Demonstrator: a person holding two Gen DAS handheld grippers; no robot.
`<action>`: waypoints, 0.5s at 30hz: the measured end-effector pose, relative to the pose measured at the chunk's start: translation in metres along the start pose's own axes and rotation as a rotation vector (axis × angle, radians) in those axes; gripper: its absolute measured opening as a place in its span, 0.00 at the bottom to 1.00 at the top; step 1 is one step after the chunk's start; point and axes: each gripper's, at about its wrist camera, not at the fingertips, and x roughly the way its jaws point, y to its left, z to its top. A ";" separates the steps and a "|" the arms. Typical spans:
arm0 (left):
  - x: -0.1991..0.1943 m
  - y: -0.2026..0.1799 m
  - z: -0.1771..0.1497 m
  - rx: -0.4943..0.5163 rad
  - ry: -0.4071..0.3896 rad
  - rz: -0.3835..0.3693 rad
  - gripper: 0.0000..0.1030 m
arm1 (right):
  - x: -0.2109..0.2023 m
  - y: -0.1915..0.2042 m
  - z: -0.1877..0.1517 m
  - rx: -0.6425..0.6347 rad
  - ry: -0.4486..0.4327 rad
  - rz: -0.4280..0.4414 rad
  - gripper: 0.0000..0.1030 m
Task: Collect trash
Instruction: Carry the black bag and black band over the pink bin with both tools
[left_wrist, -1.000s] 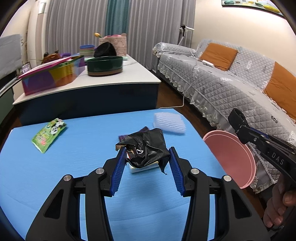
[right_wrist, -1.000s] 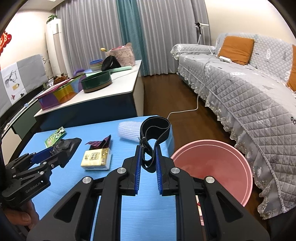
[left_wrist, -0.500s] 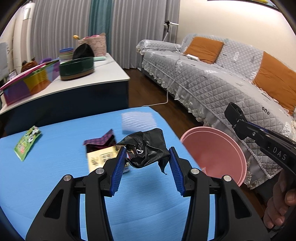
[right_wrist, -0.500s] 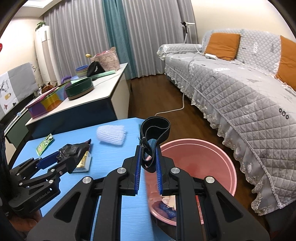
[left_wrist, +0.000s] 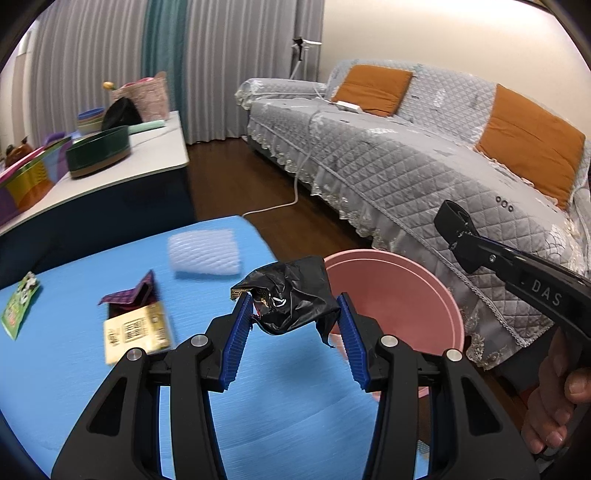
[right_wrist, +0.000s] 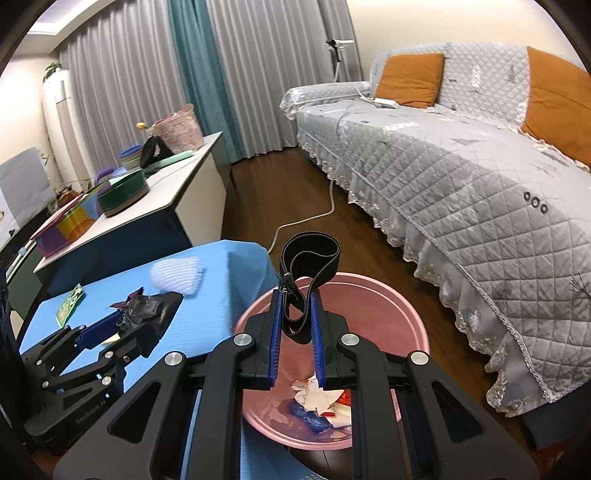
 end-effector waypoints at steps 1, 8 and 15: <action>0.002 -0.004 0.000 0.007 -0.001 -0.009 0.45 | 0.001 -0.003 0.000 0.007 0.002 -0.003 0.15; 0.015 -0.022 0.001 0.028 0.014 -0.045 0.45 | 0.004 -0.018 0.001 0.032 0.012 -0.019 0.15; 0.022 -0.035 -0.001 0.062 0.024 -0.086 0.45 | 0.005 -0.025 0.001 0.043 0.016 -0.021 0.15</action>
